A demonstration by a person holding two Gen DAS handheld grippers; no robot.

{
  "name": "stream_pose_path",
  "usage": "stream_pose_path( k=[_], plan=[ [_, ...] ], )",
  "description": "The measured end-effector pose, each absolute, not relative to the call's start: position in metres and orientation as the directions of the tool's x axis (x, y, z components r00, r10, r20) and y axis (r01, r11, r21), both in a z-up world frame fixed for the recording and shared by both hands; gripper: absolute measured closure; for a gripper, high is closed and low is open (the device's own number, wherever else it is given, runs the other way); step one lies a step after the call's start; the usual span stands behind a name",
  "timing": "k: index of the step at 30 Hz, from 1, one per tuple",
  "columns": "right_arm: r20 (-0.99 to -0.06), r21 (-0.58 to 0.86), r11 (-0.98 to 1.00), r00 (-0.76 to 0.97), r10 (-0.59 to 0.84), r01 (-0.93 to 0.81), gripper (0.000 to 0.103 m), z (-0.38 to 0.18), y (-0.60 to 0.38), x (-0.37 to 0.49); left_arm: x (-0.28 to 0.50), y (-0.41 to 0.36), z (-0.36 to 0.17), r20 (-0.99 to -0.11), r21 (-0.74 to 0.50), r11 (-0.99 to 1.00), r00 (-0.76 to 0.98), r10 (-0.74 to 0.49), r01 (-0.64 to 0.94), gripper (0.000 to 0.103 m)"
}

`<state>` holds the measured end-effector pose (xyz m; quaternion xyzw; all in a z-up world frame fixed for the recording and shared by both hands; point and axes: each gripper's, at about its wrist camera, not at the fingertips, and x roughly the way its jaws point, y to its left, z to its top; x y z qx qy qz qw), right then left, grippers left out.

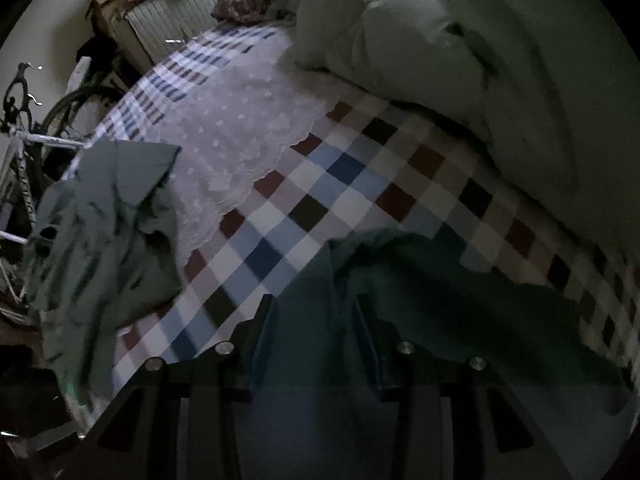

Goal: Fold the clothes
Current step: 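Pull the garment edge across the sheet with the right tool toward the duvet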

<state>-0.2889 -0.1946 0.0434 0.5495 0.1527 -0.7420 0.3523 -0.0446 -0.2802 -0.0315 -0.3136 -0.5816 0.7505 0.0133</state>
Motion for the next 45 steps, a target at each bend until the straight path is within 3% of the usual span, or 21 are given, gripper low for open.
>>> stream_pose_path(
  k=[3, 6, 7, 15, 22, 27, 29, 31, 34, 40, 42, 45],
  plan=[
    [-0.935, 0.142, -0.701, -0.139, -0.327, 0.699, 0.067, 0.033, -0.203, -0.293, -0.044, -0.282, -0.033, -0.45, -0.886, -0.309, -0.804, 0.389, 0.347, 0.102],
    [-0.937, 0.106, -0.697, -0.163, -0.308, 0.709, 0.101, 0.036, -0.207, -0.294, -0.045, -0.283, -0.033, -0.446, -0.889, -0.301, -0.805, 0.391, 0.346, 0.102],
    [-0.938, 0.094, -0.696, -0.172, -0.302, 0.712, 0.102, 0.038, -0.208, -0.294, -0.045, -0.283, -0.034, -0.444, -0.889, -0.302, -0.806, 0.391, 0.344, 0.102],
    [-0.895, 0.015, -0.727, -0.315, -0.316, 0.687, 0.103, 0.083, -0.21, -0.309, -0.047, -0.284, -0.033, -0.447, -0.886, -0.318, -0.808, 0.384, 0.339, 0.102],
    [-0.888, -0.139, -0.753, -0.417, -0.192, 0.643, 0.103, 0.06, -0.223, -0.324, -0.052, -0.282, -0.034, -0.479, -0.867, -0.345, -0.791, 0.38, 0.359, 0.102],
    [-0.861, -0.171, -0.814, -0.485, -0.149, 0.554, 0.102, 0.053, -0.218, -0.334, -0.054, -0.283, -0.03, -0.48, -0.864, -0.363, -0.792, 0.378, 0.35, 0.102],
    [-0.824, -0.152, -0.842, -0.537, -0.182, 0.518, 0.096, 0.074, -0.201, -0.331, -0.054, -0.283, -0.029, -0.48, -0.864, -0.365, -0.79, 0.381, 0.348, 0.101],
    [-0.786, -0.125, -0.856, -0.577, -0.223, 0.501, 0.082, 0.1, -0.179, -0.322, -0.054, -0.284, -0.027, -0.477, -0.865, -0.366, -0.79, 0.384, 0.344, 0.099],
    [-0.738, -0.094, -0.86, -0.615, -0.278, 0.501, 0.065, 0.135, -0.142, -0.304, -0.053, -0.285, -0.025, -0.471, -0.868, -0.364, -0.792, 0.389, 0.337, 0.09],
    [-0.647, -0.066, -0.888, -0.697, -0.309, 0.455, 0.055, 0.202, -0.048, -0.233, -0.043, -0.28, -0.005, -0.436, -0.875, -0.388, -0.818, 0.374, 0.289, 0.052],
    [-0.638, -0.07, -0.901, -0.713, -0.29, 0.429, 0.051, 0.217, -0.017, -0.204, -0.034, -0.277, 0.002, -0.436, -0.865, -0.409, -0.839, 0.327, 0.29, 0.019],
    [-0.629, -0.083, -0.912, -0.731, -0.265, 0.401, 0.048, 0.232, 0.024, -0.166, -0.02, -0.279, 0.013, -0.426, -0.853, -0.434, -0.866, 0.261, 0.289, 0.016]
  ],
)
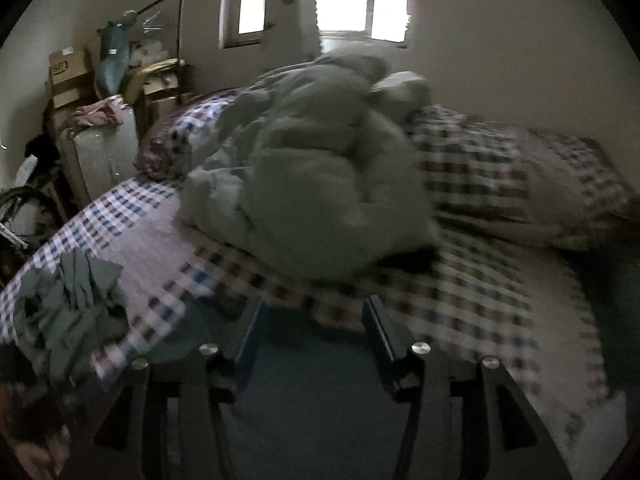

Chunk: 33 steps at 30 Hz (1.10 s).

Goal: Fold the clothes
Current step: 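Pull the garment edge across the sheet with the right tool toward the duvet, then lift both tools above the spread dark green garment and step back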

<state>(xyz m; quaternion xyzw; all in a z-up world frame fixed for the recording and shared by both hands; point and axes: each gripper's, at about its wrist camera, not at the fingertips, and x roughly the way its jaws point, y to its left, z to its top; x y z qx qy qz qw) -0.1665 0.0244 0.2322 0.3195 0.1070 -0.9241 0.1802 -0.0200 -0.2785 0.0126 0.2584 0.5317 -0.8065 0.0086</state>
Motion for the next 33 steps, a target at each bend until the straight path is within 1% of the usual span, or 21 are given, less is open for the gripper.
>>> stream_pose_path(
  k=[4, 9, 12, 13, 16, 18, 22, 23, 26, 30, 33],
  plan=[
    [-0.625, -0.034, -0.939, -0.741, -0.247, 0.342, 0.038, 0.234, 0.088, -0.114, -0.007, -0.285, 0.023, -0.41, -0.843, -0.47, -0.879, 0.244, 0.263, 0.016],
    [-0.66, 0.087, -0.966, -0.713, -0.238, 0.242, 0.037, 0.197, 0.164, -0.058, 0.014, -0.291, 0.038, -0.383, -0.827, -0.516, -0.897, 0.222, 0.225, 0.016],
    [-0.679, 0.125, -0.973, -0.699, -0.225, 0.192, 0.037, 0.169, 0.193, -0.026, 0.025, -0.289, 0.051, -0.323, -0.827, -0.545, -0.911, 0.257, 0.14, 0.016],
    [-0.667, 0.133, -0.973, -0.709, -0.229, 0.189, 0.037, 0.164, 0.197, -0.012, 0.028, -0.286, 0.056, -0.298, -0.823, -0.559, -0.914, 0.277, 0.099, 0.016],
    [-0.618, 0.153, -0.969, -0.747, -0.246, 0.193, 0.037, 0.15, 0.203, 0.035, 0.041, -0.274, 0.07, -0.279, -0.768, -0.64, -0.915, 0.293, 0.03, 0.015],
    [-0.585, 0.159, -0.968, -0.771, -0.253, 0.197, 0.037, 0.143, 0.206, 0.063, 0.057, -0.267, 0.073, -0.292, -0.725, -0.688, -0.913, 0.284, 0.018, 0.015],
    [-0.49, 0.148, -0.969, -0.836, -0.248, 0.2, 0.034, 0.129, 0.197, 0.117, 0.093, -0.262, 0.075, -0.314, -0.662, -0.749, -0.918, 0.243, 0.028, 0.015],
    [-0.476, 0.152, -0.966, -0.841, -0.256, 0.208, 0.033, 0.125, 0.195, 0.126, 0.103, -0.268, 0.073, -0.3, -0.684, -0.73, -0.916, 0.267, 0.012, 0.015],
    [-0.484, 0.152, -0.955, -0.823, -0.297, 0.255, 0.032, 0.117, 0.177, 0.135, 0.126, -0.281, 0.068, -0.337, -0.676, -0.736, -0.907, 0.252, 0.046, 0.015],
    [-0.485, 0.122, -0.936, -0.803, -0.347, 0.33, 0.032, 0.11, 0.151, 0.143, 0.151, -0.303, 0.059, -0.416, -0.653, -0.745, -0.887, 0.199, 0.139, 0.015],
    [-0.484, 0.112, -0.914, -0.781, -0.393, 0.391, 0.032, 0.104, 0.133, 0.147, 0.164, -0.32, 0.046, -0.47, -0.689, -0.694, -0.857, 0.21, 0.208, 0.015]
  ],
)
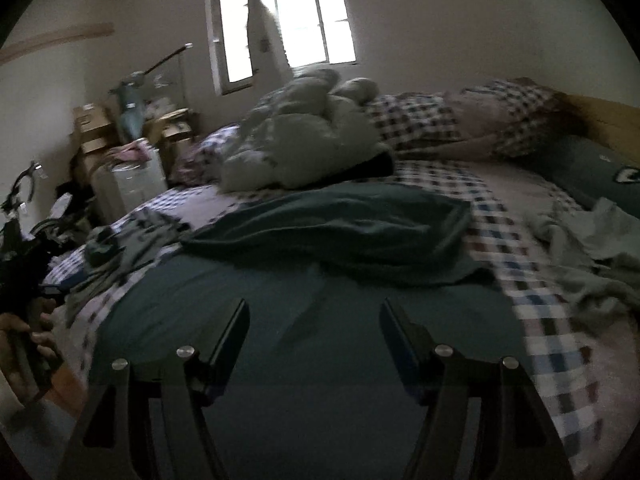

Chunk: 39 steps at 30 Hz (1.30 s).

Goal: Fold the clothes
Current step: 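Lift both tools above the spread dark green garment and step back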

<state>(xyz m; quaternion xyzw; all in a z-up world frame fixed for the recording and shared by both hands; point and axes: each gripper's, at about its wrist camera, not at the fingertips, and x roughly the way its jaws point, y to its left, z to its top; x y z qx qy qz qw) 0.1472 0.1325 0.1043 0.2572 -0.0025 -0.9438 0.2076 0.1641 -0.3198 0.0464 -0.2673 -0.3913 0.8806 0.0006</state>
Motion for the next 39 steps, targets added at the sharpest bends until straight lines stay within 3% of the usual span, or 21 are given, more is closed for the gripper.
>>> stream_pose_path(
  k=[8, 25, 31, 39],
  plan=[
    [-0.49, 0.109, -0.856, -0.722, -0.489, 0.505, 0.032, 0.095, 0.094, 0.163, 0.197, -0.323, 0.025, -0.59, -0.619, -0.725, -0.788, 0.177, 0.301, 0.015],
    [-0.531, 0.136, -0.829, -0.667, -0.523, 0.542, 0.032, 0.079, 0.064, 0.162, 0.225, -0.313, 0.005, -0.627, -0.583, -0.737, -0.766, 0.139, 0.343, 0.015],
    [-0.534, 0.122, -0.83, -0.669, -0.517, 0.544, 0.032, 0.077, 0.064, 0.166, 0.208, -0.31, -0.016, -0.698, -0.577, -0.731, -0.685, 0.208, 0.365, 0.015],
    [-0.551, 0.152, -0.818, -0.639, -0.536, 0.555, 0.032, 0.072, 0.062, 0.163, 0.207, -0.31, -0.02, -0.701, -0.604, -0.713, -0.662, 0.265, 0.355, 0.015]
  ],
)
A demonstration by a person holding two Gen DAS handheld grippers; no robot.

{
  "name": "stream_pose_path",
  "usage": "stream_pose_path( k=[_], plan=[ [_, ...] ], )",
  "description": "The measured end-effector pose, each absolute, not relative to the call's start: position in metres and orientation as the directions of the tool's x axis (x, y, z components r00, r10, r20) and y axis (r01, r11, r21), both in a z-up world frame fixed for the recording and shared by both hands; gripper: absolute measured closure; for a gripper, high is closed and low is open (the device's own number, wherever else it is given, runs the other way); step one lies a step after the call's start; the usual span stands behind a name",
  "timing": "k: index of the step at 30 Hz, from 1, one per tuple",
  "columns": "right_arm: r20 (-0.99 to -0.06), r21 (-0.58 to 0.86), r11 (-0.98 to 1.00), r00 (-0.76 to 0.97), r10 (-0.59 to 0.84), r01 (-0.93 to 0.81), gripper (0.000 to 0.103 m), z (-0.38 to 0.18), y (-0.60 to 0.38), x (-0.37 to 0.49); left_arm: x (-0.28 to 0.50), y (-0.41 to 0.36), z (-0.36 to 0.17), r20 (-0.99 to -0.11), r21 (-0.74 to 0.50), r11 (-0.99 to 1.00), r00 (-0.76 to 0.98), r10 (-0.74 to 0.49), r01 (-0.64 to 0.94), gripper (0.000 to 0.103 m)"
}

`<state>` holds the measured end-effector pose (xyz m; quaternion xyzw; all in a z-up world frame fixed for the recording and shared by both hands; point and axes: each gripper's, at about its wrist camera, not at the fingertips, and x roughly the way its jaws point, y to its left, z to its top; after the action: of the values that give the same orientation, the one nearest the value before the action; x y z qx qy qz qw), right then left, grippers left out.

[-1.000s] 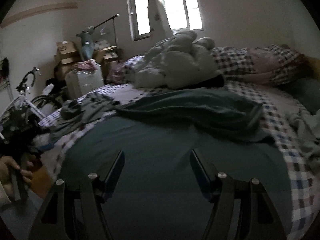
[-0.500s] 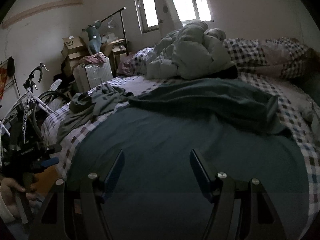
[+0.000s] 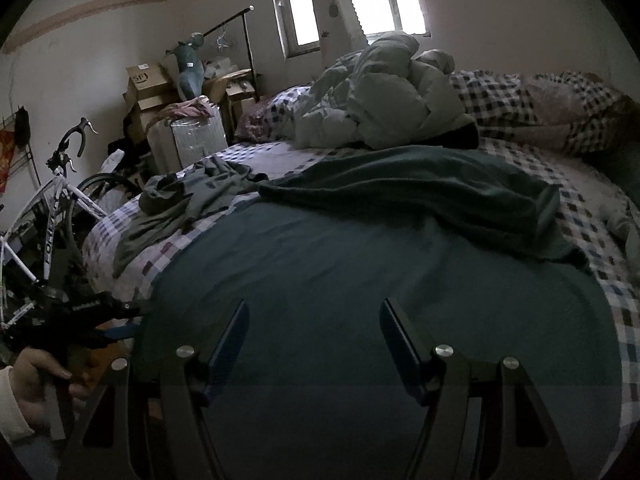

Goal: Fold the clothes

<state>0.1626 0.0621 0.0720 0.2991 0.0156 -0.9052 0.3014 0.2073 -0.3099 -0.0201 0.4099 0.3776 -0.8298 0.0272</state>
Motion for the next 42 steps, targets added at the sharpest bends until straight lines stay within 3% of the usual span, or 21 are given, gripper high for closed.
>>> stream_pose_path(
  k=[11, 22, 26, 29, 33, 34, 35, 38, 42],
  plan=[
    [-0.565, 0.15, -0.799, -0.613, -0.552, 0.582, 0.032, 0.068, 0.056, 0.164, 0.222, -0.311, -0.029, -0.637, -0.73, -0.583, -0.665, 0.39, 0.357, 0.015],
    [-0.593, 0.089, -0.762, -0.581, -0.557, 0.641, 0.032, 0.057, 0.031, 0.178, 0.224, -0.308, -0.027, -0.62, -0.75, -0.569, -0.661, 0.423, 0.339, 0.018],
    [-0.611, 0.036, -0.729, -0.562, -0.558, 0.684, 0.032, 0.05, 0.015, 0.19, 0.225, -0.311, -0.029, -0.639, -0.738, -0.563, -0.652, 0.408, 0.372, 0.041],
    [-0.622, 0.016, -0.704, -0.544, -0.563, 0.71, 0.032, 0.045, 0.005, 0.198, 0.228, -0.313, -0.03, -0.633, -0.745, -0.553, -0.657, 0.41, 0.373, 0.044],
    [-0.634, -0.014, -0.673, -0.527, -0.567, 0.74, 0.032, 0.038, -0.008, 0.209, 0.229, -0.313, -0.03, -0.636, -0.745, -0.554, -0.644, 0.424, 0.371, 0.061],
    [-0.635, -0.019, -0.665, -0.523, -0.568, 0.746, 0.032, 0.038, -0.01, 0.212, 0.229, -0.313, -0.03, -0.636, -0.747, -0.553, -0.643, 0.428, 0.371, 0.067],
    [-0.636, -0.025, -0.659, -0.521, -0.57, 0.751, 0.032, 0.037, -0.012, 0.214, 0.23, -0.313, -0.03, -0.638, -0.745, -0.554, -0.64, 0.429, 0.371, 0.081],
    [-0.637, -0.044, -0.637, -0.513, -0.575, 0.769, 0.032, 0.034, -0.021, 0.224, 0.23, -0.312, -0.027, -0.629, -0.752, -0.553, -0.64, 0.441, 0.359, 0.098],
    [-0.629, -0.116, -0.593, -0.521, -0.577, 0.797, 0.032, 0.031, -0.034, 0.244, 0.23, -0.306, -0.017, -0.582, -0.783, -0.553, -0.648, 0.492, 0.283, 0.1]
  ],
)
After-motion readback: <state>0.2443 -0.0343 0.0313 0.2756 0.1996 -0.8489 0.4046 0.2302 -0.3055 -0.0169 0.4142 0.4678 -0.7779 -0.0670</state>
